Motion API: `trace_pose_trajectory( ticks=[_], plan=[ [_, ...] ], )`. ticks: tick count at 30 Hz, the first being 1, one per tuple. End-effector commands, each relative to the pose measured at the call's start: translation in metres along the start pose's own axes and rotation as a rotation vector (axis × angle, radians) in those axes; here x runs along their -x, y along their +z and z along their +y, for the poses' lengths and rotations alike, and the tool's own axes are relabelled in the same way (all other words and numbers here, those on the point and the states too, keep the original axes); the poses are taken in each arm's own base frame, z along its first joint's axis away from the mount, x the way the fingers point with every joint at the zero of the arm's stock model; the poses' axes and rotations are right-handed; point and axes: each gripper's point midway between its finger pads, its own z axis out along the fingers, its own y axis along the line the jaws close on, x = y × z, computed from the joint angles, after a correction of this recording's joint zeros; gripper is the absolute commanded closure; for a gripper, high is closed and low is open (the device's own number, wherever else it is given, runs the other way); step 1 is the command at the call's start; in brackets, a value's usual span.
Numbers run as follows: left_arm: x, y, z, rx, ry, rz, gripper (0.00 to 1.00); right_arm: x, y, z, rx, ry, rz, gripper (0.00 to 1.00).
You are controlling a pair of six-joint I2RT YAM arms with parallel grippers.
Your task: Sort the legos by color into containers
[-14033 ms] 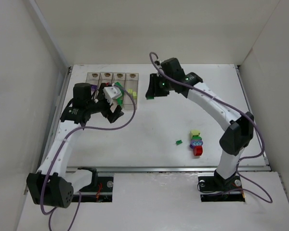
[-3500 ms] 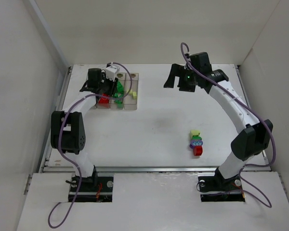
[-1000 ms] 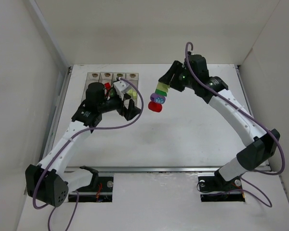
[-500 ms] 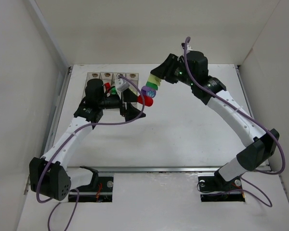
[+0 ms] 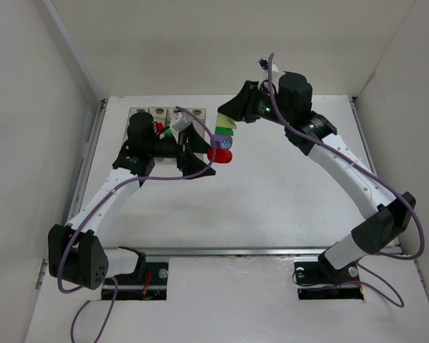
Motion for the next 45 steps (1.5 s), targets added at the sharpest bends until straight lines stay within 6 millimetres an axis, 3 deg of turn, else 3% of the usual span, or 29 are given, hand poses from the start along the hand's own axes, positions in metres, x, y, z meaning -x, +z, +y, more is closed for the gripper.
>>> trace_pose_trajectory(
  ticks=[1,12,17,18,21,22,26,31,33,36,41,43,45],
  plan=[
    [0.031,-0.001,-0.007,-0.007,0.111,-0.044,0.00,0.030,-0.017,0.041,0.115,-0.044,-0.088,1.00],
    [0.036,0.004,-0.003,-0.010,0.076,-0.061,0.01,0.027,-0.011,0.075,0.256,-0.066,-0.090,1.00],
    [0.033,0.005,-0.003,-0.037,0.045,-0.047,0.31,0.028,-0.011,0.076,0.261,-0.070,-0.097,1.00],
    [0.033,0.005,-0.003,-0.037,0.045,-0.047,0.46,0.025,-0.010,0.073,0.256,-0.066,-0.089,1.00],
    [0.033,0.005,-0.003,-0.037,0.036,-0.047,0.67,0.021,-0.009,0.070,0.251,-0.062,-0.082,1.00],
    [0.033,0.005,-0.004,-0.037,0.027,-0.047,0.78,0.021,-0.009,0.070,0.251,-0.062,-0.082,1.00],
    [0.033,0.005,-0.002,-0.026,0.018,-0.048,1.00,0.005,-0.007,0.061,0.238,-0.046,-0.044,1.00],
    [0.033,0.006,0.004,0.010,-0.002,-0.055,1.00,-0.004,-0.009,0.053,0.218,-0.036,-0.031,1.00],
    [0.034,0.006,0.010,0.051,-0.026,-0.061,1.00,-0.008,-0.008,0.051,0.214,-0.032,-0.024,0.97],
    [0.029,0.004,0.026,0.132,-0.012,-0.050,1.00,-0.013,-0.010,0.041,0.163,0.017,-0.027,1.00],
    [-0.006,-0.007,0.049,0.272,0.011,0.056,1.00,0.002,-0.030,-0.027,-0.091,0.161,-0.167,1.00],
    [-0.024,-0.014,0.062,0.349,0.043,0.098,1.00,0.004,-0.039,-0.041,-0.148,0.198,-0.183,1.00],
    [-0.033,-0.020,0.063,0.383,0.068,0.127,1.00,0.001,-0.041,-0.054,-0.193,0.209,-0.180,1.00]
  ],
)
